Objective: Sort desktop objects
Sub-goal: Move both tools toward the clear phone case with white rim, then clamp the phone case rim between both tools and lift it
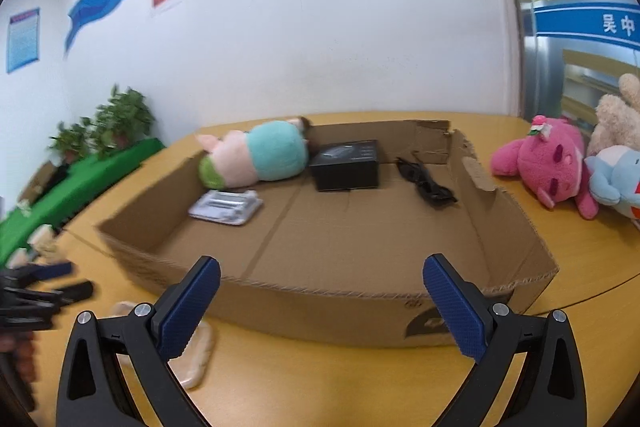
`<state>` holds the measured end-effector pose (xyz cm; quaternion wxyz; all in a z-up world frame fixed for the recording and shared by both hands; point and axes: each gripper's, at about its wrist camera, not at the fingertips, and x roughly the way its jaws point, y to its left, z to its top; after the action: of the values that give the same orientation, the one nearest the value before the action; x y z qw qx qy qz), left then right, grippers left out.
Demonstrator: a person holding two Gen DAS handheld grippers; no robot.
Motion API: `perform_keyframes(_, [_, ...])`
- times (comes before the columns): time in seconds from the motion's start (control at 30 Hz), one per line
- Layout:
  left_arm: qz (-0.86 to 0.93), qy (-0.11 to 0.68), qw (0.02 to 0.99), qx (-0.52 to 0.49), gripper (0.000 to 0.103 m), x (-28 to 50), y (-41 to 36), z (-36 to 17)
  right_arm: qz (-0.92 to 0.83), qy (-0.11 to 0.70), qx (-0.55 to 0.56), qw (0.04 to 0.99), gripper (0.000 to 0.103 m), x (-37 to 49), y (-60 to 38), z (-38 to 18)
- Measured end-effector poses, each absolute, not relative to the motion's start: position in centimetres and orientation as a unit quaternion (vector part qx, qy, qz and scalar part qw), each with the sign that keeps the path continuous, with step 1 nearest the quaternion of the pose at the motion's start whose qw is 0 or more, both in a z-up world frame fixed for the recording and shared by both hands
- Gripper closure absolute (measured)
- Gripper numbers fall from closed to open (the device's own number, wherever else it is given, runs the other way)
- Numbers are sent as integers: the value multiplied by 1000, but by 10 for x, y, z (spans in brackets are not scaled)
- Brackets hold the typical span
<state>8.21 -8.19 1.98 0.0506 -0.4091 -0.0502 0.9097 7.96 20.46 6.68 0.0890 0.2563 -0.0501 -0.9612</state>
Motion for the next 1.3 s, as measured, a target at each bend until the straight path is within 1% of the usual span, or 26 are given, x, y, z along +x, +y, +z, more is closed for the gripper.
perform_keyframes(0.1, [891,-93,66,-439,19,76,-91,3,-944,-53,285,159,0,97,191,70])
perform_keyframes(0.17, [875,-117,89,-461,20,70,-91,-8,-917,-49,335,210,0,93,175,59])
perform_keyframes(0.23, [865,-127,102,-475,20,66,-86,-13,-886,-66,383,253,0,85,163,44])
perform_keyframes(0.27, [868,-117,100,-471,20,66,-83,-12,-875,-73,398,267,0,80,158,38])
perform_keyframes(0.4, [859,-123,126,-480,21,62,-74,-14,-846,-41,443,295,0,62,129,14])
perform_keyframes(0.53, [851,-132,164,-481,22,60,-66,-15,-818,-45,469,330,0,45,111,-2])
perform_keyframes(0.6, [851,-130,165,-482,22,60,-62,-15,-806,-54,481,340,0,40,106,-11])
perform_keyframes(0.7, [851,-143,172,-475,22,62,-62,-11,-806,-72,476,345,0,40,111,-13])
perform_keyframes(0.8, [858,-149,195,-451,22,66,-54,4,-806,-89,471,348,0,42,122,-11])
perform_keyframes(0.9, [872,-141,217,-415,22,76,-43,25,-827,-108,437,337,0,56,138,5])
perform_keyframes(1.0, [867,-158,234,-410,22,79,-40,31,-855,-116,382,331,0,83,156,29])
perform_keyframes(1.07, [865,-156,243,-410,22,83,-36,29,-862,-118,364,333,0,95,162,37])
perform_keyframes(1.17, [863,-143,242,-419,22,87,-30,24,-864,-109,369,324,0,112,168,32])
perform_keyframes(1.23, [861,-137,236,-430,22,89,-29,18,-868,-96,389,292,0,113,172,21])
perform_keyframes(1.3, [859,-128,220,-444,22,85,-29,9,-869,-104,411,255,0,110,179,9])
